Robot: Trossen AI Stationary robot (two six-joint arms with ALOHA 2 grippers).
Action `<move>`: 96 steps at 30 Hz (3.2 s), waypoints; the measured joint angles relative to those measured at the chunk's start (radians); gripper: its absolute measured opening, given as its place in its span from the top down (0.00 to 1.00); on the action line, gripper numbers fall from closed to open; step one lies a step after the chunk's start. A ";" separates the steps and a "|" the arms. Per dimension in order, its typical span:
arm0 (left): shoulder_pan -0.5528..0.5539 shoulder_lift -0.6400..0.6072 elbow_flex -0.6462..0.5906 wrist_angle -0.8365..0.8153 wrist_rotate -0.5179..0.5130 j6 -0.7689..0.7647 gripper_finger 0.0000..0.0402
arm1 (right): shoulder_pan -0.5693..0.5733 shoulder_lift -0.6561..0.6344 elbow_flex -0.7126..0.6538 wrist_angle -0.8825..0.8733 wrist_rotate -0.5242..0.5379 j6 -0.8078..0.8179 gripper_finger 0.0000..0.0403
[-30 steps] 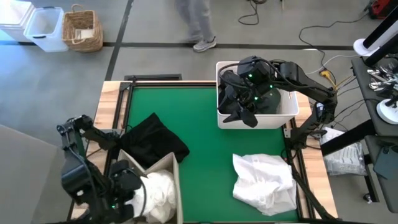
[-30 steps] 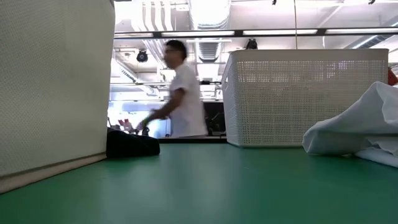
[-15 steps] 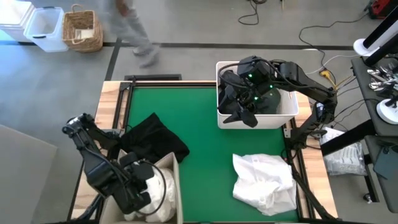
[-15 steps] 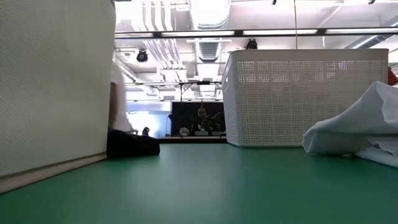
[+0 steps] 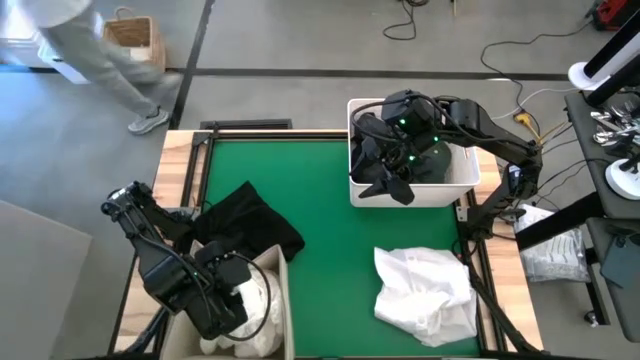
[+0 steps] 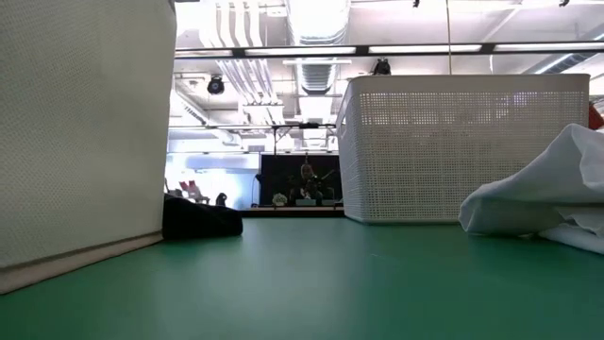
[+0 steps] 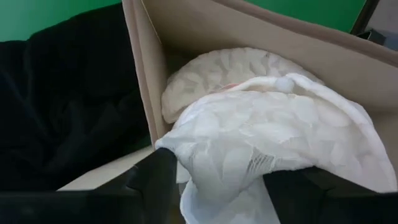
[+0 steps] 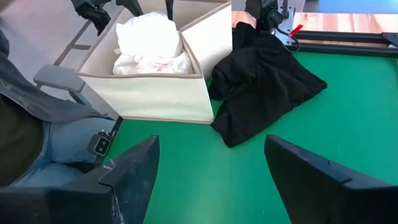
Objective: Sort clothes
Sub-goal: Put the white dress into the bottom left white bin
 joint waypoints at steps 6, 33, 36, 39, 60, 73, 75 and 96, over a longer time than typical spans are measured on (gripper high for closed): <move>0.005 0.000 0.005 0.000 0.038 -0.010 0.41 | 0.000 0.000 0.000 0.000 0.000 -0.003 0.33; 0.036 0.000 0.262 -0.001 0.130 0.096 0.40 | 0.000 0.000 0.000 0.026 0.000 -0.015 0.27; 0.037 0.000 0.250 0.000 0.129 0.116 0.42 | 0.000 0.000 0.000 0.026 0.000 -0.018 0.28; 0.036 0.000 0.202 -0.001 0.149 0.121 0.44 | 0.000 0.000 0.000 0.026 0.000 -0.018 0.30; 0.056 0.000 -0.187 0.160 0.424 0.192 0.99 | 0.000 0.000 0.000 0.050 0.000 -0.019 0.32; 0.129 -0.003 -0.311 0.090 0.539 0.196 0.99 | 0.000 0.000 0.000 0.052 0.000 -0.011 0.27; 0.129 -0.007 -0.268 0.052 0.523 0.174 0.99 | 0.000 0.000 0.000 0.052 0.000 -0.011 0.27; 0.074 -0.002 0.041 -0.002 0.197 0.059 0.98 | 0.000 0.000 0.000 0.051 0.000 -0.029 0.31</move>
